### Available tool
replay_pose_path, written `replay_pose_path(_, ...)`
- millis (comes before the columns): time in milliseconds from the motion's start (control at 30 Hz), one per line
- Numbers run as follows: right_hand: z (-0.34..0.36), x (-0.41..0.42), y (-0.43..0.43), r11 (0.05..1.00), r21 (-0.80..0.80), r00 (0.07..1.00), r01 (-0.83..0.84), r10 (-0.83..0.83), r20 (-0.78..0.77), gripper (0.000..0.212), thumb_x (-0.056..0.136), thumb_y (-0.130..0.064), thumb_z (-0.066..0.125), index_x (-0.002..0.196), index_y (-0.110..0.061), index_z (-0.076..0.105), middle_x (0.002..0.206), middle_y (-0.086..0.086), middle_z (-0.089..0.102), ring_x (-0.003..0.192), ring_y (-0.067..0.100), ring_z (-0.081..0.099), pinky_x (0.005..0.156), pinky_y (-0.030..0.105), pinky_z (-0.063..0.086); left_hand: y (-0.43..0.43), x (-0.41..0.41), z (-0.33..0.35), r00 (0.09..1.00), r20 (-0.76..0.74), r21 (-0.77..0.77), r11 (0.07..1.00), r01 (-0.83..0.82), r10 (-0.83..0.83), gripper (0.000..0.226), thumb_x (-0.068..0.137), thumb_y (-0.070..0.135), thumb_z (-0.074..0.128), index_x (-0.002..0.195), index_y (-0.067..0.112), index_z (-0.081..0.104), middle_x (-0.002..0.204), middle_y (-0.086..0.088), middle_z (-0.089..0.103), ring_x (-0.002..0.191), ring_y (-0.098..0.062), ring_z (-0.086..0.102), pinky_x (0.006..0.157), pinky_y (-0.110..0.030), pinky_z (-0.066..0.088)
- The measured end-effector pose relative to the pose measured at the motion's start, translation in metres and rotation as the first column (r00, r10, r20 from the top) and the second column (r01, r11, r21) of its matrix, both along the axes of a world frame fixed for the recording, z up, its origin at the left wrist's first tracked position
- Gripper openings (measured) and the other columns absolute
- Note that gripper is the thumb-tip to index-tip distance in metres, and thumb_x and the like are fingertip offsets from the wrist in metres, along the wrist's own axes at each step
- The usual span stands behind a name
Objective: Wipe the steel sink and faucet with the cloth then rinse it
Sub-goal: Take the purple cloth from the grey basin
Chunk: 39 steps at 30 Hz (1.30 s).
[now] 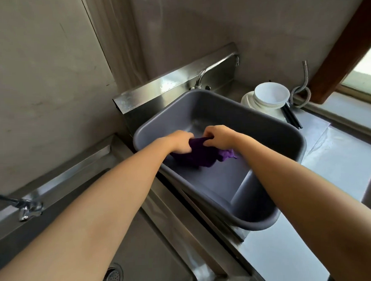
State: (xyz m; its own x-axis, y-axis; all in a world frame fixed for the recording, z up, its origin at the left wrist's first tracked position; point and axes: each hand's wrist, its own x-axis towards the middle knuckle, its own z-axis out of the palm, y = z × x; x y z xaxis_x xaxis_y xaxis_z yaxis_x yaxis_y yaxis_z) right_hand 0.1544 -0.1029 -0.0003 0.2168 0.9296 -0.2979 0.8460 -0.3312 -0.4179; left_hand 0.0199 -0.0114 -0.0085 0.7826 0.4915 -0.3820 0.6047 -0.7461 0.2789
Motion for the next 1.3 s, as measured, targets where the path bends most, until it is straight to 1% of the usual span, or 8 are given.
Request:
replay_pose_path(233, 0.061, 0.014, -0.017, 0.988, 0.146, 0.999, -0.043, 0.046, -0.014, 0.028, 0.086, -0.019, 0.064, 0.113, -0.012, 0.063, 0.113, 0.007, 0.064, 0.101, 0.022, 0.057, 0.089, 0.030, 0.042, -0.004, -0.006, 0.058, 0.981, 0.196, 0.013, 1.000, -0.001, -0.002, 0.024, 0.085, 0.023, 0.062, 0.107, 0.016, 0.058, 0.102, -0.002, 0.059, 0.091, -0.018, 0.052, 0.076, -0.025, 0.037)
replay_pose_path(367, 0.101, 0.009, -0.025, 0.985, 0.087, 0.988, -0.146, 0.141, 0.059, 0.032, 0.085, -0.027, 0.065, 0.114, -0.014, 0.064, 0.101, 0.004, 0.063, 0.093, 0.021, 0.056, 0.080, 0.028, 0.040, -0.012, -0.013, 0.096, 0.940, 0.337, 0.010, 0.999, -0.053, 0.046, 0.030, 0.083, 0.020, 0.066, 0.113, 0.015, 0.060, 0.103, -0.001, 0.059, 0.094, -0.016, 0.052, 0.079, -0.023, 0.038)
replay_pose_path(533, 0.150, 0.000, -0.031, 0.973, 0.193, 0.989, -0.129, 0.112, 0.096, 0.026, 0.085, -0.028, 0.065, 0.099, -0.007, 0.066, 0.088, 0.008, 0.059, 0.085, 0.022, 0.052, 0.072, 0.028, 0.036, -0.022, -0.029, 0.144, 0.905, 0.419, -0.008, 0.997, -0.077, 0.074, 0.030, 0.084, 0.023, 0.066, 0.111, 0.013, 0.062, 0.105, -0.006, 0.063, 0.094, -0.020, 0.057, 0.079, -0.026, 0.043)
replay_pose_path(667, 0.187, -0.013, -0.038, 0.957, 0.248, 0.989, -0.150, 0.145, 0.041, 0.028, 0.089, -0.027, 0.060, 0.107, -0.007, 0.067, 0.101, 0.010, 0.067, 0.094, 0.026, 0.060, 0.087, 0.035, 0.046, -0.031, -0.053, 0.179, 0.875, 0.460, -0.069, 0.988, -0.135, 0.151, 0.032, 0.084, 0.030, 0.066, 0.113, 0.017, 0.060, 0.107, -0.004, 0.065, 0.094, -0.017, 0.061, 0.076, -0.022, 0.048)
replay_pose_path(767, 0.205, -0.025, -0.041, 0.944, 0.298, 0.988, -0.144, 0.154, -0.011, 0.026, 0.090, -0.026, 0.058, 0.106, -0.008, 0.068, 0.099, 0.012, 0.069, 0.087, 0.022, 0.062, 0.084, 0.034, 0.048, -0.040, -0.077, 0.191, 0.870, 0.444, -0.213, 0.968, -0.129, 0.214, 0.051, 0.077, 0.030, 0.074, 0.122, 0.025, 0.050, 0.110, 0.003, 0.063, 0.098, -0.012, 0.062, 0.076, -0.016, 0.049)
replay_pose_path(900, 0.217, -0.046, -0.039, 0.934, 0.329, 0.978, -0.137, 0.181, -0.108, 0.023, 0.091, -0.024, 0.058, 0.101, -0.007, 0.069, 0.090, 0.010, 0.067, 0.071, 0.015, 0.059, 0.069, 0.025, 0.048, -0.051, -0.109, 0.183, 0.856, 0.477, -0.191, 0.974, -0.123, 0.201, 0.082, 0.066, 0.014, 0.080, 0.133, 0.030, 0.036, 0.126, -0.002, 0.055, 0.113, -0.017, 0.056, 0.097, -0.036, 0.048)
replay_pose_path(1133, 0.226, -0.098, -0.016, 0.941, 0.275, 0.943, -0.196, 0.257, -0.209, 0.021, 0.089, -0.025, 0.061, 0.100, -0.010, 0.069, 0.087, 0.006, 0.068, 0.073, 0.016, 0.063, 0.069, 0.025, 0.052, -0.071, -0.178, 0.194, 0.739, 0.622, -0.010, 0.947, -0.321, 0.257, 0.050, 0.085, 0.015, 0.066, 0.130, 0.023, 0.046, 0.112, 0.002, 0.060, 0.098, -0.012, 0.059, 0.081, -0.016, 0.046)
replay_pose_path(1300, 0.221, -0.158, 0.003, 0.903, 0.243, 0.871, -0.355, 0.414, -0.265, 0.026, 0.089, -0.028, 0.061, 0.104, -0.009, 0.069, 0.102, 0.010, 0.069, 0.092, 0.025, 0.065, 0.090, 0.035, 0.052, -0.077, -0.246, 0.201, 0.680, 0.617, -0.009, 0.868, -0.497, 0.396, 0.032, 0.093, 0.018, 0.053, 0.125, 0.020, 0.056, 0.118, 0.001, 0.063, 0.104, -0.012, 0.058, 0.087, -0.018, 0.043)
